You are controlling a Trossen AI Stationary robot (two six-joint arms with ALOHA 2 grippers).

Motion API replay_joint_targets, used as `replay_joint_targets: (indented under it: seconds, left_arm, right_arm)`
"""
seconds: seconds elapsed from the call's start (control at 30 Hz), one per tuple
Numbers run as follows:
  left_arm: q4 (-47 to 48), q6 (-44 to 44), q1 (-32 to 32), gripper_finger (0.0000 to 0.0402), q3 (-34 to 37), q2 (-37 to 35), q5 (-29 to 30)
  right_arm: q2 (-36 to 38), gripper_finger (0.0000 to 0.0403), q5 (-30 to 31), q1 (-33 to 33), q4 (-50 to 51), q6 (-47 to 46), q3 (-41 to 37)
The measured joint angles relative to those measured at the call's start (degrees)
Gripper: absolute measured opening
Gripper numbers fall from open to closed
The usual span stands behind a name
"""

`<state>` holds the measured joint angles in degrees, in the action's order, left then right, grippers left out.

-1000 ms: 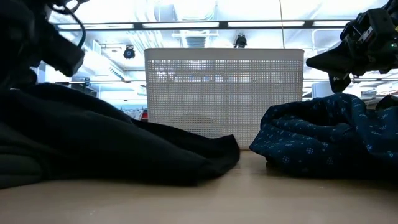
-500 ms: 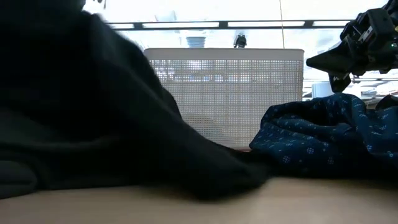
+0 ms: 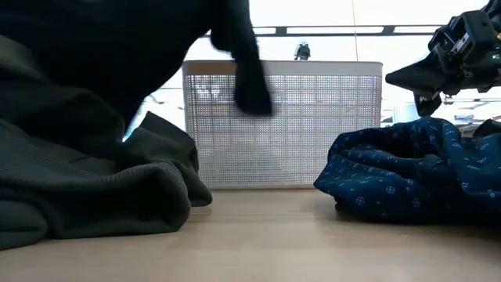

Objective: Sort clothes
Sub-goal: Put the black pants into the white bin

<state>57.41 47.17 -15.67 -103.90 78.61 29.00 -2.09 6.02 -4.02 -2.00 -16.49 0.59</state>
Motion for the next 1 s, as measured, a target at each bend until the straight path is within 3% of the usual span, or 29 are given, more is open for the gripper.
replay_joint_targets:
  seconds: [0.33,0.63,1.0]
  left_arm:
    - [-18.45,-18.02,6.07,0.0,-10.62,0.8,0.52]
    - [-19.08,-26.6,14.76,0.0,-18.61,7.42,-0.19]
    - [-29.99,-30.92,24.91,0.0,-30.49,16.02,-15.67]
  right_arm:
    - [0.0,0.0,0.04,0.0,-0.37,-0.01,-0.01]
    - [0.0,0.0,0.61,0.0,-15.34,-3.31,0.02]
    - [-0.68,0.0,2.63,0.01,-16.0,-9.46,9.19]
